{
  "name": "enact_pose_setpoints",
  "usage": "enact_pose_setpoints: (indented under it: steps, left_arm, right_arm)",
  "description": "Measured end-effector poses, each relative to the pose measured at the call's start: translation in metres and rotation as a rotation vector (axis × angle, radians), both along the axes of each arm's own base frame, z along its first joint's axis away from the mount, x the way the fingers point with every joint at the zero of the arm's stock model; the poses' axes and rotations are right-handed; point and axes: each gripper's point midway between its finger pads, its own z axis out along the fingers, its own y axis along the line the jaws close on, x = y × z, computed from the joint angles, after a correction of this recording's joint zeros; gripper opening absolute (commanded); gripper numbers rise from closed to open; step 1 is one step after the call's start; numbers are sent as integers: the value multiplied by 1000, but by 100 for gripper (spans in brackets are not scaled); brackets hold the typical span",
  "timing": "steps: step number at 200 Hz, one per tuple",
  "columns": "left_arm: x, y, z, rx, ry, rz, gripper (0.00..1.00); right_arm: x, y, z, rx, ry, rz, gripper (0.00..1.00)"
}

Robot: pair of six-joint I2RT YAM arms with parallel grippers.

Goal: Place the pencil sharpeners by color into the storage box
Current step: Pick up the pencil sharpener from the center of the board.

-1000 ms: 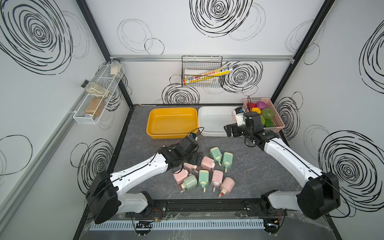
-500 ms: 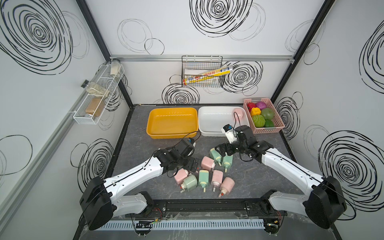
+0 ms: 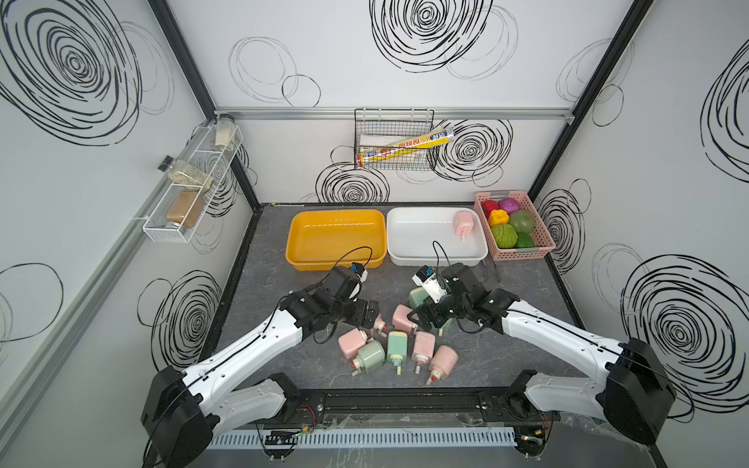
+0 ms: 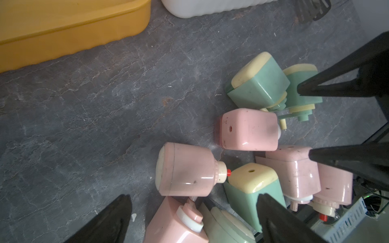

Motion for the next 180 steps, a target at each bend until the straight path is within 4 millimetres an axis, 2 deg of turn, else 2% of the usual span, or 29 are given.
enact_pose_setpoints:
  steps: [17, 41, 64, 111, 140, 180]
  left_arm:
    - [-3, -1, -3, -6, 15, -1, 99]
    - [-5, -1, -5, -12, 27, -4, 99]
    - [-6, -2, -4, -21, 27, -7, 99]
    - [-7, -1, -7, -21, 34, -5, 99]
    - [-7, -1, -8, -23, 35, -5, 99]
    - [-7, -2, -7, -30, 36, -9, 99]
  right_arm:
    - [-4, 8, -5, -7, 0, 28, 82]
    - [-9, 17, -23, -57, 15, 58, 82]
    - [-5, 21, -35, -116, 3, 52, 84]
    - [2, 31, -37, -164, -44, 49, 81]
    - [4, 30, -40, -192, -64, 41, 76]
    - [8, 28, -42, -219, -92, 40, 75]
